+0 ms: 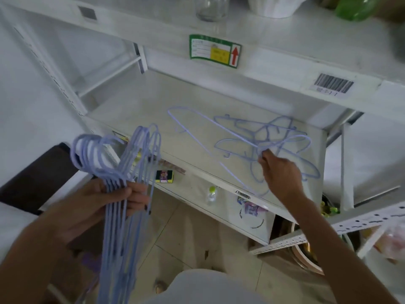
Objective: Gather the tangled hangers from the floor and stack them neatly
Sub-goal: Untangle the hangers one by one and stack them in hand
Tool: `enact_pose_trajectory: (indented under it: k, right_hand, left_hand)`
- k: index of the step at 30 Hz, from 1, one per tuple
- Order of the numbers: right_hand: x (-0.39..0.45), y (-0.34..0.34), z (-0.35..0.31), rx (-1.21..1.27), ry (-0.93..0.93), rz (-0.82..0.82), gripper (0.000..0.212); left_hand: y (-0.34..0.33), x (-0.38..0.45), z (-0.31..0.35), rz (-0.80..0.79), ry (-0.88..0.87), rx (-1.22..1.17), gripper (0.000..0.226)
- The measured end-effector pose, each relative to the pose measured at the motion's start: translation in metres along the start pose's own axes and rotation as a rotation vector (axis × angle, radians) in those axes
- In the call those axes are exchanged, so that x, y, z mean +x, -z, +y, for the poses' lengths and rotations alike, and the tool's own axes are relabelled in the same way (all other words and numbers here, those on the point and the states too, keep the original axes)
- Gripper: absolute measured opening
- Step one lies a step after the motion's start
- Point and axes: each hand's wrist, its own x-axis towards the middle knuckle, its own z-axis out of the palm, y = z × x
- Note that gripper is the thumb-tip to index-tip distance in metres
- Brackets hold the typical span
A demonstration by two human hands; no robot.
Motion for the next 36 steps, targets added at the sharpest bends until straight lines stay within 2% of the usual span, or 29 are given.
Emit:
enact_pose_trajectory:
  k: [3, 6, 8, 10, 11, 14, 15, 17, 19, 24, 26, 28, 30, 32, 33, 35, 36]
  right_hand:
    - [0.017, 0.025, 0.001, -0.068, 0.144, 0.041, 0.013]
    - [0.031, 0.039, -0.011, -0.061, 0.269, 0.080, 0.004]
    - [0.036, 0.042, -0.027, -0.027, 0.439, 0.106, 0.027]
    - [0.040, 0.040, -0.053, 0.002, 0.634, 0.078, 0.052]
    - [0.039, 0.038, -0.070, -0.002, 0.718, 0.049, 0.057]
    - [0.035, 0.027, -0.122, -0.022, 0.873, -0.042, 0.048]
    - [0.035, 0.024, -0.137, -0.006, 0.914, -0.089, 0.050]
    - [0.037, 0.019, -0.165, -0.001, 1.016, -0.148, 0.065]
    - [0.038, 0.017, -0.189, 0.012, 1.111, -0.162, 0.069]
    - [0.027, 0.007, -0.218, 0.011, 1.192, -0.203, 0.044]
    - [0.024, 0.007, -0.214, 0.010, 1.187, -0.189, 0.043]
    - [0.017, 0.008, -0.209, -0.082, 1.182, -0.246, 0.037]
    - [0.011, 0.008, -0.204, -0.061, 1.033, -0.412, 0.015]
    - [0.004, 0.009, -0.204, 0.050, 0.906, -0.473, 0.021]
    - [0.001, 0.015, -0.207, -0.027, 0.929, -0.497, 0.017]
    - [-0.008, 0.016, -0.205, -0.078, 0.987, -0.311, 0.024]
    - [-0.009, 0.019, -0.205, -0.065, 0.979, -0.292, 0.025]
  left_hand:
    - [0.056, 0.017, -0.021, 0.037, 0.002, -0.030, 0.051]
    - [0.104, 0.025, -0.039, 0.038, 0.021, -0.078, 0.068]
    - [0.118, 0.027, -0.043, -0.045, 0.025, -0.107, 0.075]
    - [0.117, 0.028, -0.043, -0.113, 0.036, -0.126, 0.070]
    - [0.112, 0.029, -0.043, -0.123, 0.043, -0.128, 0.065]
    - [0.093, 0.034, -0.046, -0.167, 0.066, -0.110, 0.034]
    - [0.087, 0.035, -0.047, -0.198, 0.070, -0.088, 0.031]
    - [0.076, 0.035, -0.050, -0.261, 0.075, -0.060, 0.037]
    - [0.063, 0.036, -0.055, -0.334, 0.093, -0.079, 0.047]
    - [0.033, 0.035, -0.058, -0.538, 0.074, -0.101, 0.039]
    - [0.026, 0.034, -0.059, -0.576, 0.070, -0.119, 0.035]
    - [0.022, 0.035, -0.062, -0.588, 0.065, -0.171, 0.037]
    - [0.019, 0.035, -0.065, -0.585, 0.063, -0.236, 0.042]
    - [0.013, 0.036, -0.064, -0.570, 0.055, -0.236, 0.038]
    - [0.010, 0.037, -0.062, -0.545, 0.054, -0.222, 0.035]
    - [0.003, 0.038, -0.059, -0.478, 0.063, -0.203, 0.032]
    - [0.001, 0.039, -0.059, -0.449, 0.061, -0.198, 0.031]
